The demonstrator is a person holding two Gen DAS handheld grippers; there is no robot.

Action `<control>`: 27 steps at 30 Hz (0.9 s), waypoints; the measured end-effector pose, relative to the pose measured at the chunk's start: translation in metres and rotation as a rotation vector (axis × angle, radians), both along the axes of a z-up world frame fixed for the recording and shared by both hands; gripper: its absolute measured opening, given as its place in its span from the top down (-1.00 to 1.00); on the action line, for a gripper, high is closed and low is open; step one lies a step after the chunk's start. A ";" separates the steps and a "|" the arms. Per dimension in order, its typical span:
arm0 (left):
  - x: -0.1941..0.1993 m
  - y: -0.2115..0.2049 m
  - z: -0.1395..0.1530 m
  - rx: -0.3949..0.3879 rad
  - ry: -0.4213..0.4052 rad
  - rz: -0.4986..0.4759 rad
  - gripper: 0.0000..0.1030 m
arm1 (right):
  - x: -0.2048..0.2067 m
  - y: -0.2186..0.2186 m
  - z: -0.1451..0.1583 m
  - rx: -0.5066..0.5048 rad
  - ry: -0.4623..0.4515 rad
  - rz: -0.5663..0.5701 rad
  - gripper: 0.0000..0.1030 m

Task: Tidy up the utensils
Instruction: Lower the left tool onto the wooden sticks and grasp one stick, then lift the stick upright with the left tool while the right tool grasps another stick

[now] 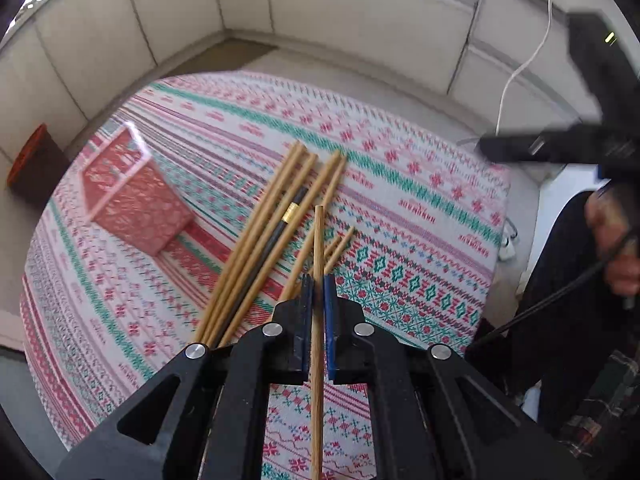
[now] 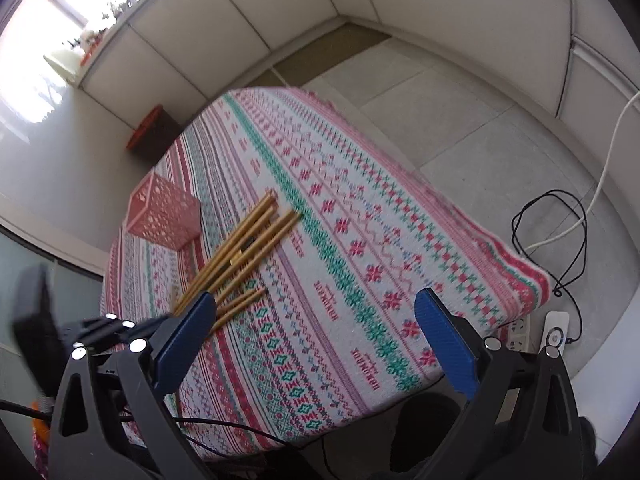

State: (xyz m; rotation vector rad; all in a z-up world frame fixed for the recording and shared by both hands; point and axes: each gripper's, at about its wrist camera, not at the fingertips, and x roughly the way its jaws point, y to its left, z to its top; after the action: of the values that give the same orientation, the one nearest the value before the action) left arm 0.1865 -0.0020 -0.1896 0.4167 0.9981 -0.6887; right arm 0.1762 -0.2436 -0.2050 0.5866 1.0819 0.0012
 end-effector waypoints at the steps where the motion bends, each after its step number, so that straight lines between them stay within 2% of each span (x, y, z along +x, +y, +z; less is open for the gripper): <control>1: -0.006 0.011 0.015 -0.046 -0.032 0.033 0.91 | 0.008 0.012 -0.008 -0.006 0.052 0.009 -0.75; 3: -0.019 0.023 0.038 -0.131 -0.092 0.093 0.91 | 0.025 0.034 -0.027 0.052 0.147 0.020 -0.54; 7: -0.053 0.051 0.075 -0.240 -0.230 0.176 0.91 | 0.057 0.066 -0.072 0.191 0.369 -0.022 0.22; 8: -0.059 0.057 0.084 -0.266 -0.260 0.192 0.91 | 0.062 0.071 -0.079 0.197 0.406 -0.048 0.29; 11: -0.076 0.073 0.109 -0.348 -0.343 0.228 0.91 | 0.071 0.077 -0.077 0.174 0.400 -0.117 0.34; 15: -0.093 0.085 0.136 -0.410 -0.418 0.243 0.91 | 0.074 0.085 -0.069 0.156 0.414 -0.148 0.37; 19: -0.097 0.091 0.144 -0.441 -0.456 0.257 0.91 | 0.077 0.093 -0.073 0.111 0.468 -0.168 0.38; 24: -0.100 0.106 0.149 -0.468 -0.474 0.306 0.91 | 0.089 0.112 -0.071 0.036 0.484 -0.156 0.37; 26: -0.100 0.110 0.149 -0.490 -0.482 0.315 0.91 | 0.091 0.120 -0.070 -0.005 0.485 -0.163 0.44; 27: -0.102 0.112 0.150 -0.500 -0.486 0.318 0.91 | 0.092 0.123 -0.069 -0.011 0.474 -0.158 0.65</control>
State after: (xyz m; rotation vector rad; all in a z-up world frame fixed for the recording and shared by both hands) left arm 0.0850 0.1097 -0.0396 -0.0228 0.3937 -0.4901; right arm 0.2686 -0.1202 -0.2735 0.6800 1.4893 -0.2942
